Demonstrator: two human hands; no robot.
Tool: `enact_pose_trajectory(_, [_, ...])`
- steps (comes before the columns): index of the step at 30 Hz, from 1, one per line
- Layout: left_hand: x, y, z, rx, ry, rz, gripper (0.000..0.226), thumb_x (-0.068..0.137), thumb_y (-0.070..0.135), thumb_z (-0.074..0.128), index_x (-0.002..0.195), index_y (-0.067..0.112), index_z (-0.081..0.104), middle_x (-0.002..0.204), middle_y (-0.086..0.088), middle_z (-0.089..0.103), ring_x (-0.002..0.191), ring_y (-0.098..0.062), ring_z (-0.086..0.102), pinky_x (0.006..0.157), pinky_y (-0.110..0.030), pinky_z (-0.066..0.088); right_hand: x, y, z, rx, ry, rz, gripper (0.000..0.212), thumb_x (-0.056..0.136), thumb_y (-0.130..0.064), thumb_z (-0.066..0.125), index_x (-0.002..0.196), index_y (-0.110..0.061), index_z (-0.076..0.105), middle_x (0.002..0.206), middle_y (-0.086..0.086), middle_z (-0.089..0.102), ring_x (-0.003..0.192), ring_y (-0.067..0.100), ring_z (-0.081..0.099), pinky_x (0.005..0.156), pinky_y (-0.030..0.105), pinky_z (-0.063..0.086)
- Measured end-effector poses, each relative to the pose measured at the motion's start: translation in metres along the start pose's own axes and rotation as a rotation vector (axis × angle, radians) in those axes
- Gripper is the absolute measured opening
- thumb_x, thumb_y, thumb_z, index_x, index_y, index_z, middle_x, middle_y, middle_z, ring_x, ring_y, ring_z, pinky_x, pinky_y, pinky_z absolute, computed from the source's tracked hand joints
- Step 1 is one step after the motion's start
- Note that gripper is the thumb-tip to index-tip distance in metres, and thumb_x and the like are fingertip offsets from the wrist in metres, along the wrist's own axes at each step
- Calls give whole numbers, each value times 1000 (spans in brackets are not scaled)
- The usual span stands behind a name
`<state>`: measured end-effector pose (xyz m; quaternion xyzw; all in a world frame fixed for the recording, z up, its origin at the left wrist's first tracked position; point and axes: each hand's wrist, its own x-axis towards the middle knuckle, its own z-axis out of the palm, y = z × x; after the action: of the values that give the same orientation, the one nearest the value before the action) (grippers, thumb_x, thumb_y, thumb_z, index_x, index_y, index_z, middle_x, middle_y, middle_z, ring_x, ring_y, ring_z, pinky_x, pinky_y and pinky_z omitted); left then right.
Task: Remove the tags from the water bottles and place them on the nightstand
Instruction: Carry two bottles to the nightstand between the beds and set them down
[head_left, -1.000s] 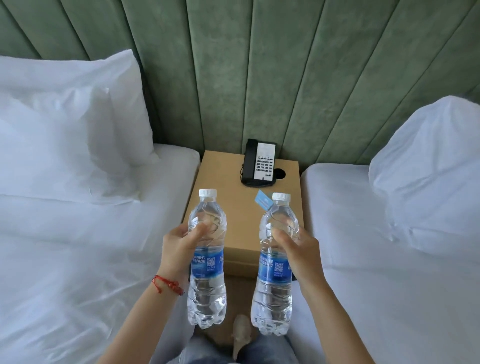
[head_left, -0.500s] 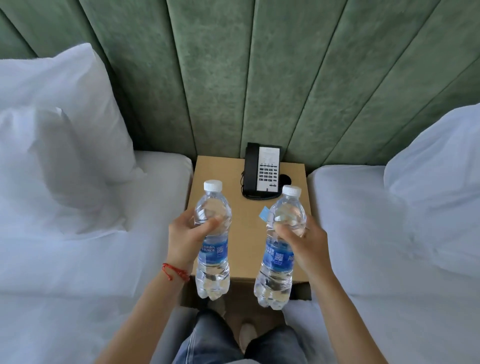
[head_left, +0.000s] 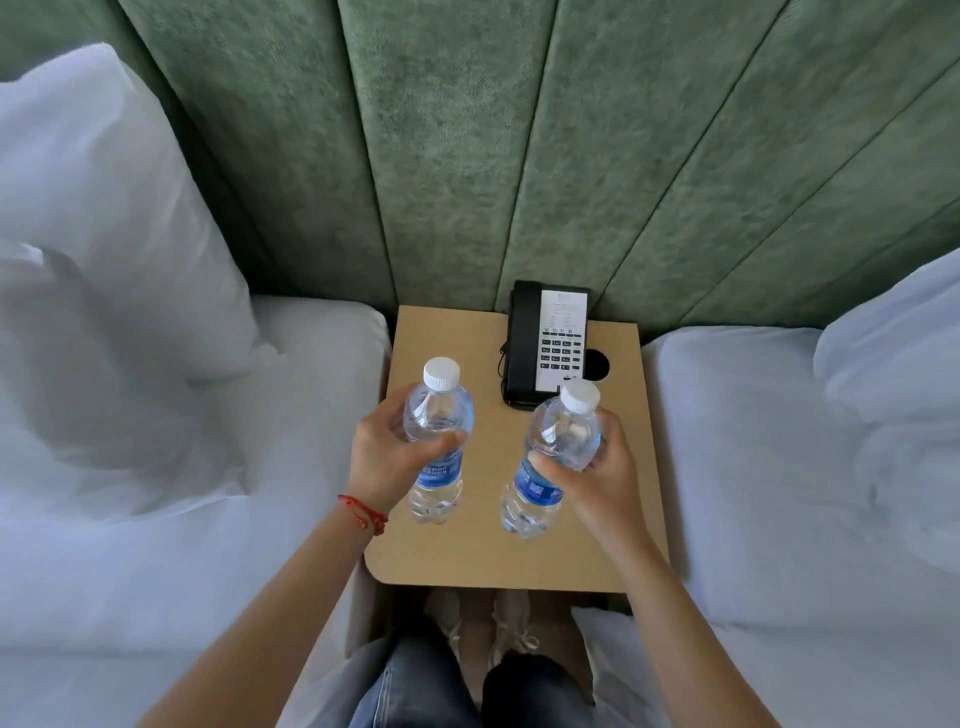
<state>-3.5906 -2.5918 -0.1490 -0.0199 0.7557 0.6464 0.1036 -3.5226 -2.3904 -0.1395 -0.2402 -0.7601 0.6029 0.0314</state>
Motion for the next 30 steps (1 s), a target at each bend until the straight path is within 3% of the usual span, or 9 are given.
enact_pose_trajectory(2, [14,-9,1,16,4,-20,48,62,5,81,93,36,60,84,17,70,78,5,65,62,-8,49,17,8,5,-14,-16,1,65,48,-42,79,107,-40,50,106,-9,65,100,12,63,87,45,53])
enact_pose_trajectory(8, [46,-41,7,78,41,-60,58,56,10,86,96,41,56,95,15,66,84,2,64,72,-16,52,58,29,17,-54,-87,-27,68,52,-31,81,111,-42,49,111,-11,64,103,10,62,90,34,51])
enact_pose_trajectory(12, [61,-57,14,117,61,-92,58,49,26,85,93,46,53,94,19,64,84,5,62,71,-14,49,77,46,27,-85,-138,-25,63,52,-26,80,101,-51,49,98,-31,63,91,-7,60,76,8,45])
enact_pose_trajectory(14, [68,-65,18,119,62,-111,57,48,29,82,93,46,53,95,19,64,84,6,61,69,-10,49,85,55,31,-107,-144,-27,64,52,-23,82,98,-52,48,94,-36,61,85,-13,58,68,2,42])
enact_pose_trajectory(16, [73,-72,21,127,57,-134,59,46,29,81,94,47,52,97,19,62,86,7,60,68,-7,47,92,65,33,-119,-156,-16,68,53,-17,85,99,-51,49,94,-29,63,85,-12,57,65,2,43])
enact_pose_trajectory(21, [83,-87,28,123,54,-137,62,47,21,83,96,44,51,98,18,61,85,9,58,69,-6,46,108,83,39,-127,-173,1,69,54,-18,85,110,-35,49,98,-31,59,91,-11,55,77,5,42])
enact_pose_trajectory(27, [90,-106,31,119,69,-147,65,52,6,86,101,35,53,99,15,62,84,7,59,70,-7,47,123,100,44,-152,-182,4,71,55,-15,87,109,-38,47,98,-37,57,91,-13,54,76,3,40])
enact_pose_trajectory(30, [90,-113,30,115,75,-169,65,49,15,86,101,39,53,100,16,62,89,3,60,75,-11,49,126,107,47,-180,-192,-1,72,55,-16,86,107,-45,46,100,-37,56,91,-12,54,77,3,40])
